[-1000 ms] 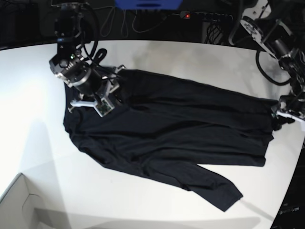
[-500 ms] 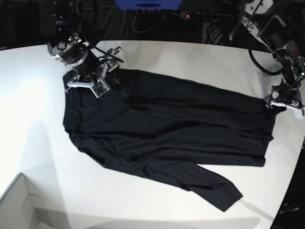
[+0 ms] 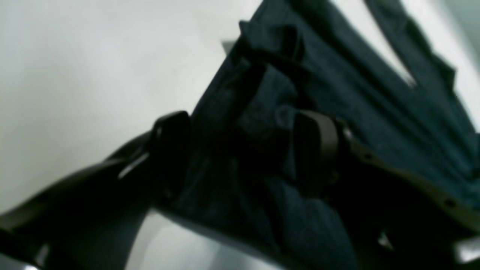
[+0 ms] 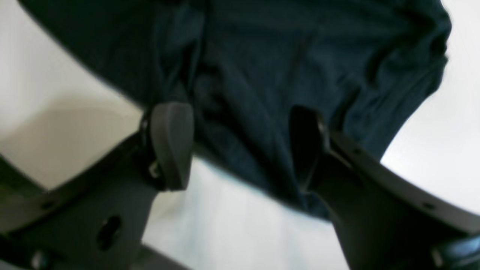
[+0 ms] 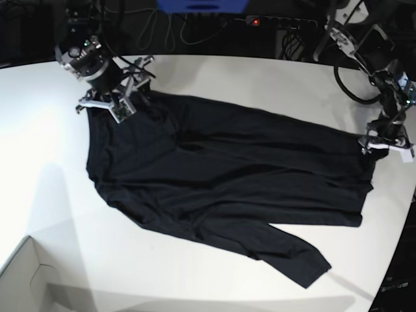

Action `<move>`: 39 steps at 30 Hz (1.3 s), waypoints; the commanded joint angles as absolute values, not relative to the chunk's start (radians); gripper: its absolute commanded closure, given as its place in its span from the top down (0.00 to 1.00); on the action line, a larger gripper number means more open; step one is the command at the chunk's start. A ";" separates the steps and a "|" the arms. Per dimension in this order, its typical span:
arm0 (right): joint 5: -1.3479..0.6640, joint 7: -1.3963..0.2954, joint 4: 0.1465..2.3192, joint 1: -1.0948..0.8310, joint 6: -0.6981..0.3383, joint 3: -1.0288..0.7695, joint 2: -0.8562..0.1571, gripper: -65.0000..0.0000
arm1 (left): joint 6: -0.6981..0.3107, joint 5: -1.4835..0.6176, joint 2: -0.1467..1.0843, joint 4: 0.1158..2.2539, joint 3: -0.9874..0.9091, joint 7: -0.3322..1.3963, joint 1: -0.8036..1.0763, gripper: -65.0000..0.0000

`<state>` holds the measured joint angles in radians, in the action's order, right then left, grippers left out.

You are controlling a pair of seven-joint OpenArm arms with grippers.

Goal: Layout the t-shirt on the table in an organized manner, then fold the t-shirt properly
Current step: 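Hold the shirt edges with both grippers and lift them together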

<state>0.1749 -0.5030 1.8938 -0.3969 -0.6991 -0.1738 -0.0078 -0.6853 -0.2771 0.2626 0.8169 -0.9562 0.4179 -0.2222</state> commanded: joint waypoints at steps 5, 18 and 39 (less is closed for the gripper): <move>0.159 -0.483 1.911 -0.418 -0.698 -0.225 -0.013 0.63 | -0.682 -0.263 0.283 0.791 -0.957 0.450 -0.232 0.42; 0.159 -0.481 1.844 -0.395 -0.698 -0.243 -0.015 0.63 | -0.682 -0.263 0.286 0.786 -0.957 0.452 -0.252 0.00; 0.159 -0.328 1.679 -0.397 -0.698 -0.246 -0.045 0.43 | -0.684 -0.269 0.298 0.969 -0.963 0.499 -0.139 0.00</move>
<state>0.1535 -0.3088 1.6707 -0.3969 -0.6949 -0.2462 -0.0414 -0.6807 -0.2543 0.2749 0.9504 -0.9607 0.5205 -0.1249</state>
